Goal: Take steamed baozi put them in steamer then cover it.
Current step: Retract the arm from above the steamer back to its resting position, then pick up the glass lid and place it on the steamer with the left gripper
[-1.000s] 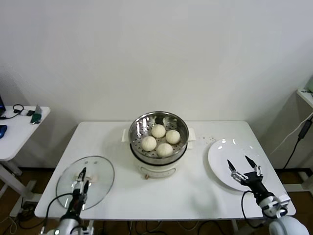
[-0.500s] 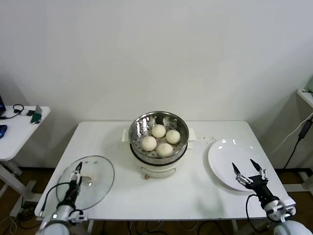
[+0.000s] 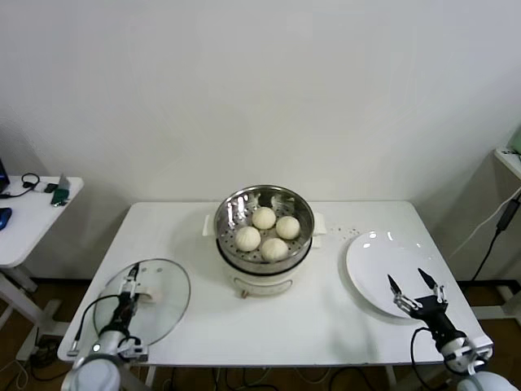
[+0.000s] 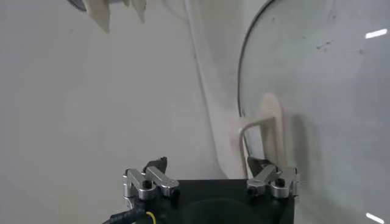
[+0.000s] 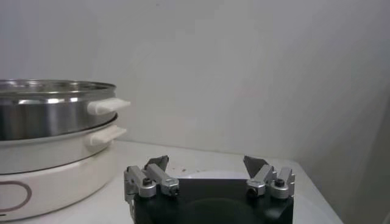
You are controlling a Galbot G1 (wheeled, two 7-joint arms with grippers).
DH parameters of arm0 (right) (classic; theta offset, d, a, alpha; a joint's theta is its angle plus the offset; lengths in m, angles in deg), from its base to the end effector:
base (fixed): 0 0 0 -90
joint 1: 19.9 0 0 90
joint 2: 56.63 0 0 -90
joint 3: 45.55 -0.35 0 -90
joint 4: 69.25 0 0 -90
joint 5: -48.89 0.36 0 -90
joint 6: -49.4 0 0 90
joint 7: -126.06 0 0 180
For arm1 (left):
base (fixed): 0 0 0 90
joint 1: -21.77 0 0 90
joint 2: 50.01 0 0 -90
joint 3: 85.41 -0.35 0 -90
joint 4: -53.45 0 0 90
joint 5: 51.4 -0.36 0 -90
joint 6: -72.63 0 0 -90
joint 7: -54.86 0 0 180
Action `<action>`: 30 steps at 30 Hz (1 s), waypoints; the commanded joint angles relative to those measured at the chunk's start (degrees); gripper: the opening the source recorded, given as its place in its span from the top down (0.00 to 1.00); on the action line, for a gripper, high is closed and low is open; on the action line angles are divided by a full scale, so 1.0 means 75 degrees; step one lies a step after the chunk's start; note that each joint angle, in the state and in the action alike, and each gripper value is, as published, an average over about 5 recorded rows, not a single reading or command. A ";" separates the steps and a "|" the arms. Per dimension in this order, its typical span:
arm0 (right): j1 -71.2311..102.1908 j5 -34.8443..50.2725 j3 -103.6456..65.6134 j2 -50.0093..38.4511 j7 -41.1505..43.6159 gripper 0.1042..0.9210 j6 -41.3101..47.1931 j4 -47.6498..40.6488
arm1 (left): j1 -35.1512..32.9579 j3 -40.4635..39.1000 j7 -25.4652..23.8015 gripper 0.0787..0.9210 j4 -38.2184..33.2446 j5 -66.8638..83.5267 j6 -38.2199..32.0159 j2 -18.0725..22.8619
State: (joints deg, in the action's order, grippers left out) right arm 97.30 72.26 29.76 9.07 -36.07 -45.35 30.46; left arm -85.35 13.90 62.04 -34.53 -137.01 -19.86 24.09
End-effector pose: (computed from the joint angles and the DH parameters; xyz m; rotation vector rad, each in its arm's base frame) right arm 0.2017 -0.2011 -0.3585 0.2437 -2.9860 0.0902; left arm 0.2413 0.1553 -0.4226 -0.1089 -1.8476 -2.3059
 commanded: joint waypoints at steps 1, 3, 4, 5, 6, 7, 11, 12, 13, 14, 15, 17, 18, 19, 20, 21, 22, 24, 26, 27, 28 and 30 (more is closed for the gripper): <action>0.0012 -0.0144 -0.0017 0.0085 0.0031 0.12 -0.0055 -0.0044 | 0.0232 -0.0076 0.0090 0.12 0.0299 0.0357 -0.0088 -0.0067; 0.0007 -0.0179 -0.0015 0.0115 0.0040 0.12 -0.0071 -0.0075 | 0.0228 -0.0097 0.0092 0.12 0.0310 0.0446 -0.0136 -0.0052; 0.0001 -0.0195 -0.0015 0.0126 0.0043 0.12 -0.0079 -0.0093 | 0.0223 -0.0102 0.0089 0.13 0.0310 0.0464 -0.0152 -0.0044; -0.0006 -0.0211 -0.0015 0.0135 0.0047 0.12 -0.0089 -0.0113 | 0.0217 -0.0108 0.0088 0.15 0.0309 0.0483 -0.0162 -0.0037; -0.0012 -0.0225 -0.0015 0.0141 0.0052 0.12 -0.0097 -0.0132 | 0.0210 -0.0112 0.0086 0.17 0.0307 0.0504 -0.0169 -0.0031; -0.0019 -0.0241 -0.0015 0.0147 0.0056 0.12 -0.0104 -0.0147 | 0.0203 -0.0113 0.0081 0.20 0.0301 0.0522 -0.0178 -0.0029; -0.0059 -0.0289 -0.0010 0.0169 0.0065 0.12 -0.0113 -0.0187 | 0.0173 -0.0121 0.0066 0.34 0.0264 0.0601 -0.0214 -0.0031; -0.0074 -0.0297 -0.0007 0.0173 0.0066 0.12 -0.0113 -0.0193 | 0.0166 -0.0123 0.0065 0.37 0.0253 0.0621 -0.0222 -0.0031; -0.0091 -0.0306 -0.0003 0.0176 0.0066 0.12 -0.0112 -0.0200 | 0.0156 -0.0126 0.0061 0.41 0.0235 0.0648 -0.0226 -0.0032; -0.0109 -0.0316 0.0002 0.0179 0.0065 0.12 -0.0112 -0.0210 | 0.0143 -0.0133 0.0064 0.44 0.0211 0.0687 -0.0224 -0.0034; -0.0125 -0.0327 0.0006 0.0181 0.0065 0.12 -0.0111 -0.0219 | 0.0132 -0.0140 0.0085 0.47 0.0186 0.0728 -0.0213 -0.0036; -0.0157 -0.0346 0.0016 0.0179 0.0063 0.12 -0.0113 -0.0243 | 0.0104 -0.0162 0.0210 0.54 0.0111 0.0835 -0.0135 -0.0039; -0.0169 -0.0351 0.0020 0.0174 0.0062 0.12 -0.0113 -0.0255 | 0.0089 -0.0172 0.0288 0.57 0.0060 0.0896 -0.0090 -0.0043; -0.0180 -0.0356 0.0023 0.0167 0.0061 0.12 -0.0114 -0.0266 | 0.0068 -0.0181 0.0364 0.62 -0.0008 0.0957 -0.0040 -0.0053; -0.0192 -0.0362 0.0026 0.0158 0.0060 0.12 -0.0114 -0.0279 | 0.0039 -0.0190 0.0427 0.65 -0.0098 0.1019 0.0012 -0.0069; -0.0200 -0.0367 0.0027 0.0149 0.0060 0.12 -0.0114 -0.0288 | 0.0004 -0.0197 0.0460 0.68 -0.0208 0.1083 0.0052 -0.0095; -0.0210 -0.0370 0.0029 0.0139 0.0059 0.12 -0.0114 -0.0298 | -0.0038 -0.0206 0.0486 0.72 -0.0325 0.1148 0.0097 -0.0128; -0.0233 -0.0377 0.0032 0.0120 0.0057 0.12 -0.0113 -0.0312 | -0.0143 -0.0232 0.0542 0.78 -0.0599 0.1297 0.0235 -0.0221; -0.0257 -0.0379 0.0038 0.0097 0.0052 0.12 -0.0109 -0.0321 | -0.0258 -0.0260 0.0655 0.85 -0.0914 0.1448 0.0491 -0.0329; -0.0269 -0.0382 0.0043 0.0080 0.0049 0.12 -0.0106 -0.0325 | -0.0324 -0.0279 0.0729 0.87 -0.1102 0.1513 0.0664 -0.0389; -0.0281 -0.0387 0.0051 0.0062 0.0045 0.12 -0.0103 -0.0332 | -0.0400 -0.0301 0.0795 0.90 -0.1319 0.1604 0.0907 -0.0460; -0.0318 -0.0411 0.0069 0.0021 0.0035 0.12 -0.0097 -0.0354 | -0.0549 -0.0338 0.0868 0.91 -0.1785 0.1798 0.1388 -0.0621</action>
State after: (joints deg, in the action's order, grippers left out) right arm 95.29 69.50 30.17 9.56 -35.66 -46.14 28.02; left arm -86.54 11.88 65.39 -37.50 -128.61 -18.29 22.29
